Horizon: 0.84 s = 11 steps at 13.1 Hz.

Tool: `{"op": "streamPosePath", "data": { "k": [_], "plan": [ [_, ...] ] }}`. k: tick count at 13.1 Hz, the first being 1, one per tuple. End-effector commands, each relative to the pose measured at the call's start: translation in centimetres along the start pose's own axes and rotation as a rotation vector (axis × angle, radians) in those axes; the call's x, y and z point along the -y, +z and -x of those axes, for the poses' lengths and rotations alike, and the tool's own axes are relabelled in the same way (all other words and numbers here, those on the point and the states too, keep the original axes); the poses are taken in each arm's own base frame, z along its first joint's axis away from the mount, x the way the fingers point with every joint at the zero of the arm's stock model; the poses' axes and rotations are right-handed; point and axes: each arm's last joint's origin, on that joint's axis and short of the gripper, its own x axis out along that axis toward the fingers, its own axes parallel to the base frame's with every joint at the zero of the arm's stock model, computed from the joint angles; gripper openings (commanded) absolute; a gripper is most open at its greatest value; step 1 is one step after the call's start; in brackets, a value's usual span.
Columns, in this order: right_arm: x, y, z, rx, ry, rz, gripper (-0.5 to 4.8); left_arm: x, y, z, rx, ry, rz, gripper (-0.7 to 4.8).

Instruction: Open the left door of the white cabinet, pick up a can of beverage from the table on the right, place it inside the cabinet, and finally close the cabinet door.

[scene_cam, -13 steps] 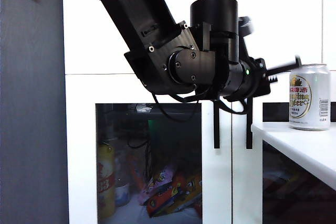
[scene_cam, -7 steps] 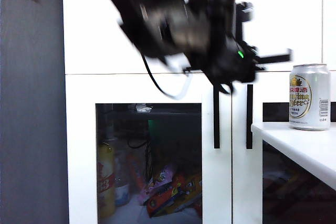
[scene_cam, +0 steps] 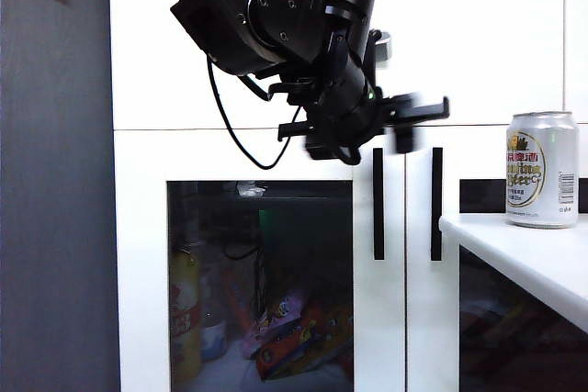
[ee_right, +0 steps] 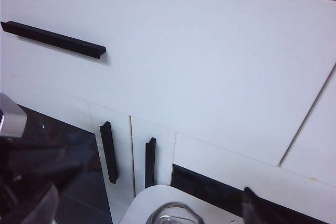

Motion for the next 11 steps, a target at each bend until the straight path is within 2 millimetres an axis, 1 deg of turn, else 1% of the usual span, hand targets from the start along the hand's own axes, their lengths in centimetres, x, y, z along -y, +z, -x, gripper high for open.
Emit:
{"op": "streamPosePath", "data": {
  "k": [1,2,4,6,7,9,11],
  "plan": [
    [0.1,0.3,0.1,0.019,-0.012,0.009,4.79,0.1,0.5,-0.5,0.118,-0.014,0.053,4.79],
    [0.1,0.3,0.0,0.017,-0.012,0.009,4.79,0.1,0.2,-0.7,0.143,-0.014,0.064,4.79],
    [0.1,0.2,0.0,0.013,-0.022,0.016,4.79,0.2,-1.0,-1.5,0.190,0.002,0.083,4.79],
    [0.1,0.2,0.0,0.012,-0.030,0.030,4.79,0.3,-2.8,-2.7,0.162,0.006,0.072,4.79],
    [0.1,0.2,0.0,0.011,-0.031,0.030,4.79,0.4,-3.1,-2.9,0.157,0.006,0.070,4.79],
    [0.1,0.2,0.0,0.011,-0.031,0.031,4.79,0.5,-3.3,-3.4,0.158,0.004,0.071,4.79],
    [0.1,0.2,0.0,0.010,-0.030,0.033,4.79,0.8,-2.3,-3.8,0.189,0.002,0.083,4.79]
  ]
}}
